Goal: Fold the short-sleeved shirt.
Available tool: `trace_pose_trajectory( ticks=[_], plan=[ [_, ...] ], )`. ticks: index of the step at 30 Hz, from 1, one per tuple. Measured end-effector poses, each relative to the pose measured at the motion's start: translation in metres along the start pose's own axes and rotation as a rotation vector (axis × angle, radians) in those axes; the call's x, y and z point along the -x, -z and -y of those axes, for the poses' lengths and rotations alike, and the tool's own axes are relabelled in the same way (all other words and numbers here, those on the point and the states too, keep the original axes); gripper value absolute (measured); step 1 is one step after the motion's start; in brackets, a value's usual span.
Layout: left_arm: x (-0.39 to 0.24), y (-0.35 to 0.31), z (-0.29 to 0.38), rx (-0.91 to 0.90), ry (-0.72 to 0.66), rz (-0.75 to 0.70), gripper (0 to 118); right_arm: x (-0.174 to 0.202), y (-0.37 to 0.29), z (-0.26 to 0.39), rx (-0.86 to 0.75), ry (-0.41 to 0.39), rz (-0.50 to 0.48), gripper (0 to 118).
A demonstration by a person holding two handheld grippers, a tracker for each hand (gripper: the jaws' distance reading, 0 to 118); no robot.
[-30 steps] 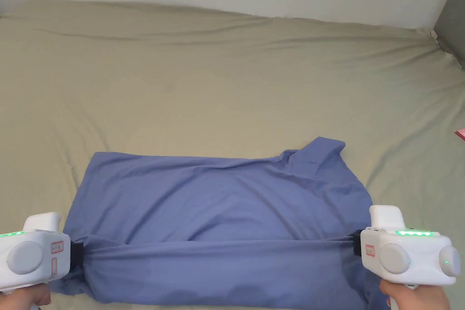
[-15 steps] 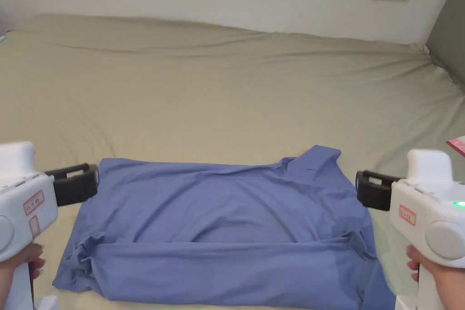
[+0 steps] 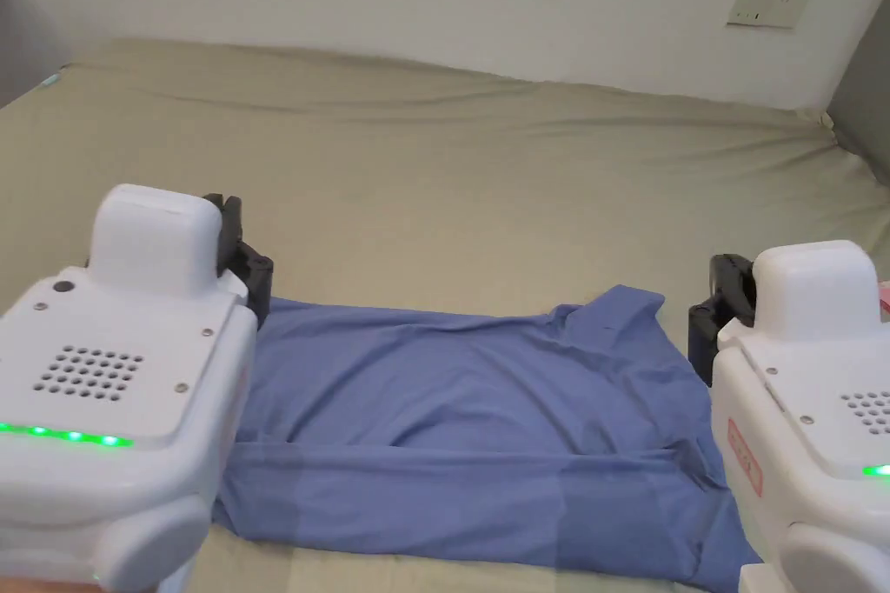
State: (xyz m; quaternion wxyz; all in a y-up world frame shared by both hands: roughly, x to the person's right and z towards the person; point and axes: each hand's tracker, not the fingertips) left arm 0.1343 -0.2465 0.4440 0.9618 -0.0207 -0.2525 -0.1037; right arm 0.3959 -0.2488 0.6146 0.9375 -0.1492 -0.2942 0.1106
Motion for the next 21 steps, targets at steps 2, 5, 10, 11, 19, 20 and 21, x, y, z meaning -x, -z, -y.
trace_pose_trajectory(
  ticks=[2,5,10,11,19,20,21],
  plan=[
    [-0.005,0.000,0.001,0.006,0.035,0.003,0,0.005,0.001,0.002,0.008,-0.042,0.004,2],
    [-0.007,0.000,0.001,0.011,0.046,0.017,0,0.005,-0.001,0.002,0.016,-0.025,-0.016,2],
    [0.003,0.014,0.014,0.088,0.012,0.036,0,-0.003,-0.003,0.001,0.022,0.000,-0.012,2],
    [0.004,0.020,0.021,0.124,0.025,0.058,0,-0.005,-0.003,0.003,0.027,0.003,-0.011,2],
    [0.020,0.077,0.131,0.578,-0.018,0.044,35,-0.020,-0.001,0.035,0.111,0.002,0.017,2],
    [0.023,0.088,0.150,0.662,-0.034,0.059,52,-0.023,0.000,0.041,0.134,0.002,0.025,2],
    [0.025,0.097,0.167,0.718,-0.058,0.065,87,-0.025,0.001,0.046,0.150,0.002,0.034,2]
  ],
)
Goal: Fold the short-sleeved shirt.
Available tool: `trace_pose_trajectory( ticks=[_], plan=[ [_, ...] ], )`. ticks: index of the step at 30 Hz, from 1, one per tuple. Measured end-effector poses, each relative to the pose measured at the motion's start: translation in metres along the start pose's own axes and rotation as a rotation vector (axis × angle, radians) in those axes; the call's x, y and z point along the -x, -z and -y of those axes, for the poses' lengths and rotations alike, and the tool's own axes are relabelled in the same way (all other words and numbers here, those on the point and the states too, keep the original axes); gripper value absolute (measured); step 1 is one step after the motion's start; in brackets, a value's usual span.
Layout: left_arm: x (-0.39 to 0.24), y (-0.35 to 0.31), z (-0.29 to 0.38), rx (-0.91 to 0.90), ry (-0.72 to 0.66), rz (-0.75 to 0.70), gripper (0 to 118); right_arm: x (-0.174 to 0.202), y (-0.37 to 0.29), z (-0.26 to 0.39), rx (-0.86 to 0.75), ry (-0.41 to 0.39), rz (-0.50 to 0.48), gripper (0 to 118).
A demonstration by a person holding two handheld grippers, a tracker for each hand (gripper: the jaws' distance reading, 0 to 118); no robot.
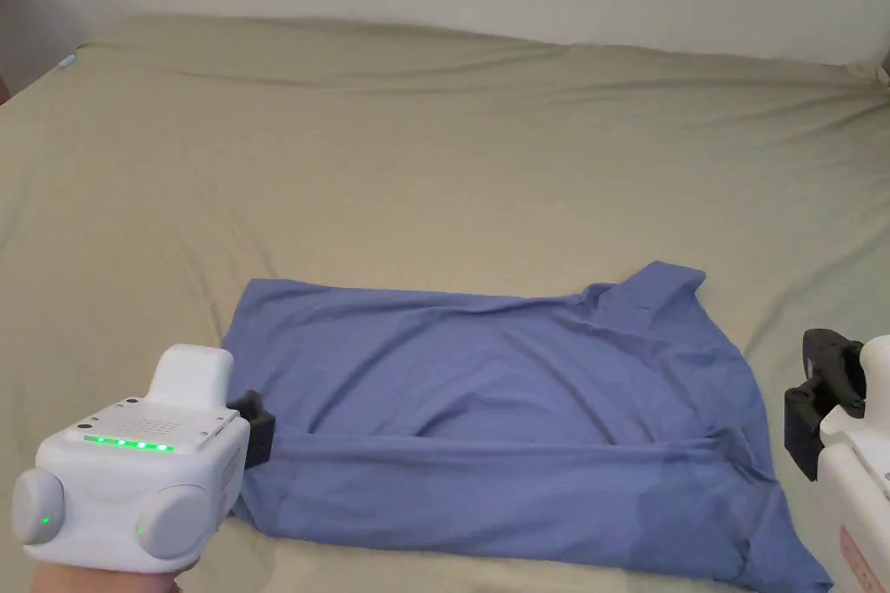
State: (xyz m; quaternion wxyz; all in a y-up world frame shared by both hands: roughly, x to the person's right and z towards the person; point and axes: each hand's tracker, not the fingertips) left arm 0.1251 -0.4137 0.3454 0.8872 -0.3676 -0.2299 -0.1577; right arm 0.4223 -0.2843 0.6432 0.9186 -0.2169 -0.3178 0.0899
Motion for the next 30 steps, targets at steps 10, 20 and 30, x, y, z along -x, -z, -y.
trace_pose_trajectory(
  ticks=[10,20,30],
  plan=[
    [0.031,0.093,0.047,0.228,-0.166,-0.186,115,-0.029,0.009,0.029,0.116,0.023,0.057,2],
    [0.021,0.072,0.040,0.160,-0.225,-0.005,24,-0.041,0.053,0.057,0.232,0.077,0.057,7],
    [0.013,0.035,0.036,0.055,-0.198,-0.006,17,-0.048,0.170,0.172,0.750,0.239,-0.086,106]
  ],
)
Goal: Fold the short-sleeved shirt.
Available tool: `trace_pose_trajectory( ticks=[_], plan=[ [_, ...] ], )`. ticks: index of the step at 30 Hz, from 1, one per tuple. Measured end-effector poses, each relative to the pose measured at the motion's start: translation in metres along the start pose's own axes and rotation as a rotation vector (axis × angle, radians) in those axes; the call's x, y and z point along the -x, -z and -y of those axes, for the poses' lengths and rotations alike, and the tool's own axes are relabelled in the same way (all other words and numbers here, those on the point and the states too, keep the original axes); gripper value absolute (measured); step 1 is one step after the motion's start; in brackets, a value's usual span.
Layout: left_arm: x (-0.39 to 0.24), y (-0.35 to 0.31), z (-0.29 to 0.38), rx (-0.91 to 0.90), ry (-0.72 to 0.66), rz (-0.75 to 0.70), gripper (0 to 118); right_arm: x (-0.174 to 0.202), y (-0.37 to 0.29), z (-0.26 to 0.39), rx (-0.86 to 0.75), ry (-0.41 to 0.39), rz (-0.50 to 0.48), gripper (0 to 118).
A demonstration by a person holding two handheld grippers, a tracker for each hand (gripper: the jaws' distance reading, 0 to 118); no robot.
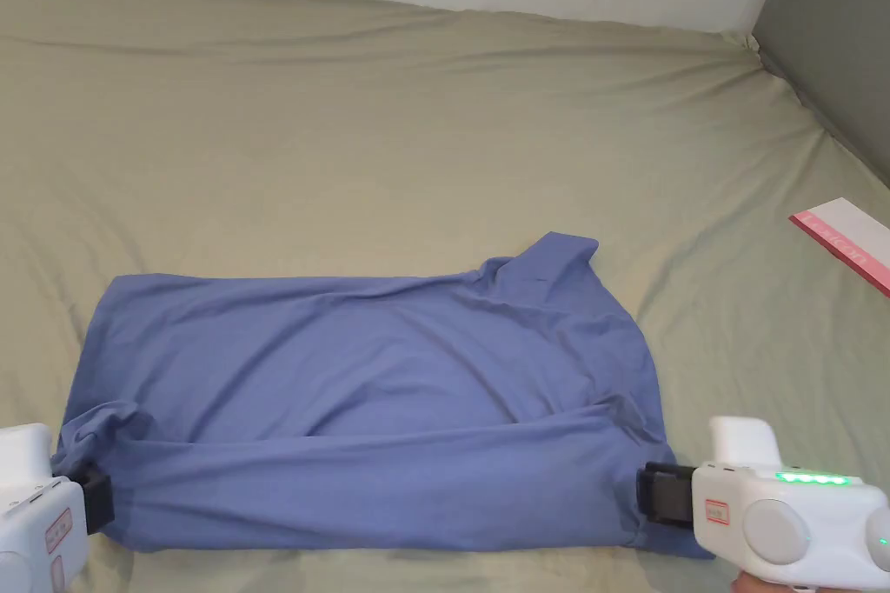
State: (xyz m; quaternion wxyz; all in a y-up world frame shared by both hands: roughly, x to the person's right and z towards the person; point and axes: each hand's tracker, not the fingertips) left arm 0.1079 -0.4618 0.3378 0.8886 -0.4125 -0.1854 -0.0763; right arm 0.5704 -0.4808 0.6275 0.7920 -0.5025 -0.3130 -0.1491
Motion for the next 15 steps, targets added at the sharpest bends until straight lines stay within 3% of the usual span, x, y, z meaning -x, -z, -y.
trace_pose_trajectory(
  ticks=[3,6,8,11,15],
  plan=[
    [0.001,0.005,0.000,0.010,-0.002,0.002,17,0.008,0.027,0.007,0.080,-0.014,0.010,106],
    [0.001,0.012,0.001,0.025,0.021,-0.008,17,0.011,0.017,0.005,0.054,0.033,-0.002,101],
    [-0.001,0.012,0.002,0.027,0.046,-0.013,17,0.014,0.009,0.003,0.052,0.027,-0.072,76],
    [-0.004,0.010,-0.004,0.034,0.056,-0.007,17,0.025,0.001,-0.001,0.031,-0.095,-0.063,9],
    [-0.005,-0.006,-0.015,0.017,0.063,0.000,17,0.027,-0.016,-0.007,0.030,-0.097,-0.050,9]
  ],
)
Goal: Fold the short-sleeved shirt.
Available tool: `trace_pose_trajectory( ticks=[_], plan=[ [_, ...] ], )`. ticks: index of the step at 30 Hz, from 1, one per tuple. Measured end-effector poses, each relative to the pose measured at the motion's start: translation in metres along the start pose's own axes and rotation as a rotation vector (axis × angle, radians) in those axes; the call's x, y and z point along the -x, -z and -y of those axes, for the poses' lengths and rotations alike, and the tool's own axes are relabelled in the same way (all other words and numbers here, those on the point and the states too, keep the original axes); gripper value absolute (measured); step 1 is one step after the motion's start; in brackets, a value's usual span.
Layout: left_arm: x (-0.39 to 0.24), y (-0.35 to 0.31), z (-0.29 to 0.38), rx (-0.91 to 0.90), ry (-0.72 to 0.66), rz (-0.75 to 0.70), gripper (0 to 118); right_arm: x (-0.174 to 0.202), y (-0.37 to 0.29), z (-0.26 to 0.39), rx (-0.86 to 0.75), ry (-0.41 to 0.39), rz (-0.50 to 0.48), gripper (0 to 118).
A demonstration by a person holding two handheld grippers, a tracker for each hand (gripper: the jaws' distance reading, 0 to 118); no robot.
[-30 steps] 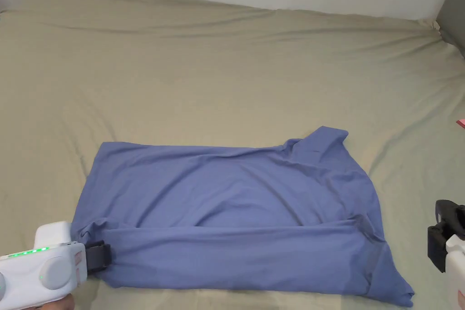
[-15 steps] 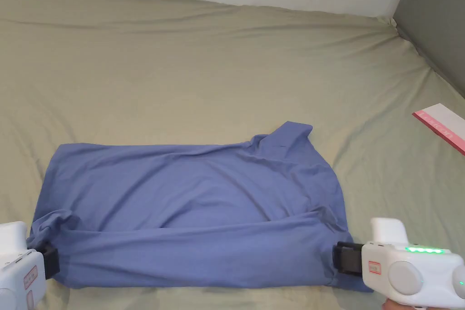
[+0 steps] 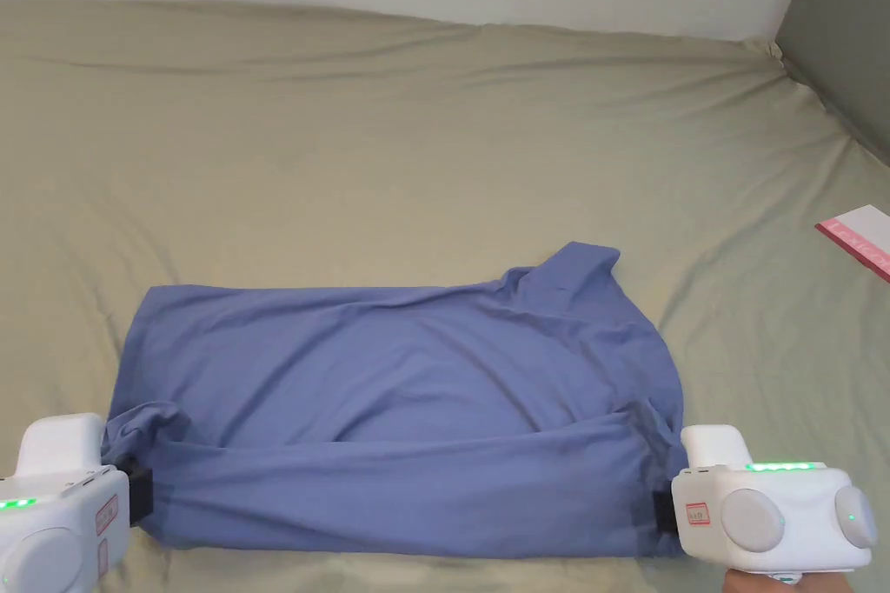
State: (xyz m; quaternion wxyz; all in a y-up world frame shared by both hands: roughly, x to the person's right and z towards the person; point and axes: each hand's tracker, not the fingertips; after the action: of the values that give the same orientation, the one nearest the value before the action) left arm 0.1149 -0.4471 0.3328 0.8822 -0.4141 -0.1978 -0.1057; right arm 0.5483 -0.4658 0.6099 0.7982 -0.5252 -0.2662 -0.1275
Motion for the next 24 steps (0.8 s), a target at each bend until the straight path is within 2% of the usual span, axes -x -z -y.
trace_pose_trajectory(
  ticks=[3,11,17,24],
  plan=[
    [0.005,-0.013,-0.006,-0.009,0.023,0.016,17,-0.008,-0.033,-0.001,-0.036,0.047,-0.021,9],
    [0.026,-0.038,0.013,0.059,0.091,0.017,17,-0.003,-0.096,0.025,-0.005,0.016,-0.040,9],
    [0.047,-0.023,0.049,0.179,0.068,0.028,17,-0.001,-0.073,0.062,0.114,0.023,-0.061,9],
    [0.048,-0.005,0.057,0.177,0.048,0.039,17,0.000,-0.036,0.075,0.144,0.049,-0.045,9]
  ],
)
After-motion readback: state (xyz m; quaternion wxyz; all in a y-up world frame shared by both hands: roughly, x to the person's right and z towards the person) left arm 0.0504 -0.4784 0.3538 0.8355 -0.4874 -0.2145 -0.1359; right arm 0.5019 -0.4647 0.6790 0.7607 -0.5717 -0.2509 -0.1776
